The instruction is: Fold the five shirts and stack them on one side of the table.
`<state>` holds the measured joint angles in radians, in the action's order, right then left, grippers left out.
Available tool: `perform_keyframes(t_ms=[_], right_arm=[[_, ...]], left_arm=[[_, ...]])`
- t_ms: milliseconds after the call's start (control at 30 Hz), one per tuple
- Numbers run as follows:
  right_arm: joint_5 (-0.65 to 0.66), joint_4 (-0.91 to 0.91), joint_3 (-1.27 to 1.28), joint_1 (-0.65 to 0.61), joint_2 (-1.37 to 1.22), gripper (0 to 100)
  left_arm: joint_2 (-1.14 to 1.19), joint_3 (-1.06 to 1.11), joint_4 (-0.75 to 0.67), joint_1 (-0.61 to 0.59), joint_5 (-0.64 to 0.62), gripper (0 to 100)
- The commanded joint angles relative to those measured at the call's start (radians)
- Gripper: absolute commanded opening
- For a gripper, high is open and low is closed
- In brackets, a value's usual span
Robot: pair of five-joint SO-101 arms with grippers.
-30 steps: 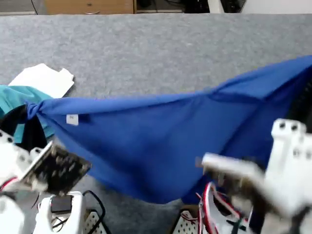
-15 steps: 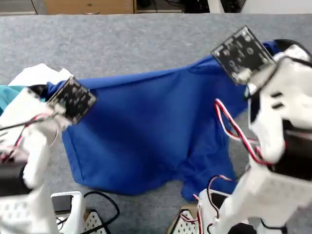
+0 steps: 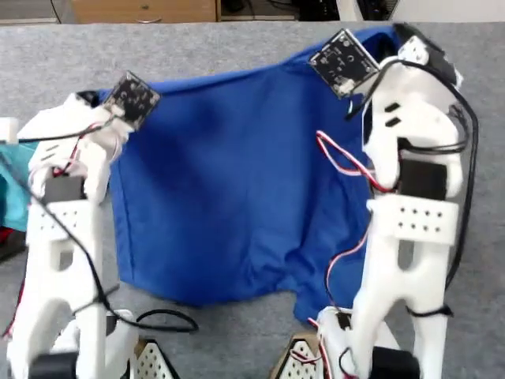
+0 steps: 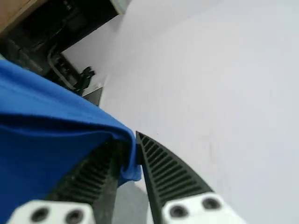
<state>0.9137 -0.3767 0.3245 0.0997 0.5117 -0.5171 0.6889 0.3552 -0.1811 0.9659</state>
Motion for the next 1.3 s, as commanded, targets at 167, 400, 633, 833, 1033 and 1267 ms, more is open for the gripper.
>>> perform_keyframes(t_ms=[167,400,633,833,1033,1267], right_arm=[[0.101,0.35,0.002,0.044,-0.174,0.2],[0.135,0.552,-0.091,0.068,-0.361,0.2],[0.135,0.549,-0.266,0.085,-0.521,0.2],[0.135,0.549,-0.366,0.076,-0.593,0.2],[0.132,0.551,-0.545,0.064,-0.687,0.2],[0.135,0.549,-0.708,-0.012,-0.776,0.2]], left_arm=[[0.308,-0.226,-0.222,0.061,-0.04,2],[0.538,-0.468,-0.256,0.1,-0.04,2],[0.645,-0.566,-0.255,0.1,-0.034,2],[0.654,-0.598,-0.256,0.1,-0.034,2],[0.654,-0.654,-0.258,0.097,-0.038,2],[0.654,-0.657,-0.255,0.075,-0.032,2]])
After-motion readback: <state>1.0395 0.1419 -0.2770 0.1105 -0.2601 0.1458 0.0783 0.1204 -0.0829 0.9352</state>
